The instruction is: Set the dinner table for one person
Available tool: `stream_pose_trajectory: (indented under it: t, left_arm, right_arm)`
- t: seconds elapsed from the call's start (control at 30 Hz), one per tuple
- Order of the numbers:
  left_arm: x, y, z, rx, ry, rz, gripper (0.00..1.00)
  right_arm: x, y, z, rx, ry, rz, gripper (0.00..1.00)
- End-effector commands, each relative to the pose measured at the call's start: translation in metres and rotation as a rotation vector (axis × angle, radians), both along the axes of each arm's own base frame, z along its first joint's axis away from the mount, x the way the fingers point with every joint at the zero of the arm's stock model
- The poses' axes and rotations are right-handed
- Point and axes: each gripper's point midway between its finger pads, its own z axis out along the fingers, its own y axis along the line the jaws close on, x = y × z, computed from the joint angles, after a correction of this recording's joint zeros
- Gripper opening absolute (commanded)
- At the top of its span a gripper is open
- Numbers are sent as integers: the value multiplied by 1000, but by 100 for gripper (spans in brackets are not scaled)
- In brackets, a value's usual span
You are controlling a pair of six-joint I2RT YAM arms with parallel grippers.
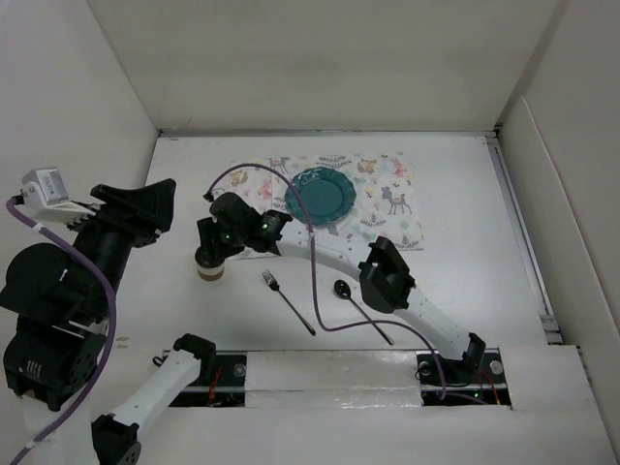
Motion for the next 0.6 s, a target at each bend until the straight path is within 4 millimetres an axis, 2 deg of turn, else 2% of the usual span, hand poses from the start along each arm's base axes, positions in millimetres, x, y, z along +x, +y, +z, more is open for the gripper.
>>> stream_pose_trajectory:
  t: [0.0, 0.17, 0.2, 0.27, 0.37, 0.4, 0.5, 0.53, 0.57]
  left_arm:
    - [5, -3, -18, 43, 55, -10, 51]
    - [2, 0, -18, 60, 45, -1, 52]
    - [1, 1, -18, 61, 45, 2, 52]
    - [1, 1, -19, 63, 46, 4, 52]
    - [1, 1, -20, 65, 48, 1, 52]
    - [1, 1, -20, 67, 47, 1, 52]
    - [4, -1, -20, 66, 50, -4, 52]
    - [4, -2, -20, 65, 49, -9, 52]
    - [5, -3, -20, 65, 49, -10, 51]
  right_arm:
    - [16, -6, 12, -18, -44, -65, 56]
    - [14, -10, -16, -70, -23, -96, 53]
    - [6, -6, -16, -60, -13, -81, 50]
    - [7, -4, -13, -45, -20, -79, 50]
    - [-1, 5, 14, 37, -21, -24, 50]
    - [-3, 6, 33, 72, -30, -12, 50]
    - [-10, 11, 69, 155, -45, 26, 50]
    - [-12, 7, 93, 191, -61, 28, 50]
    - [-10, 6, 107, 222, -78, 17, 50]
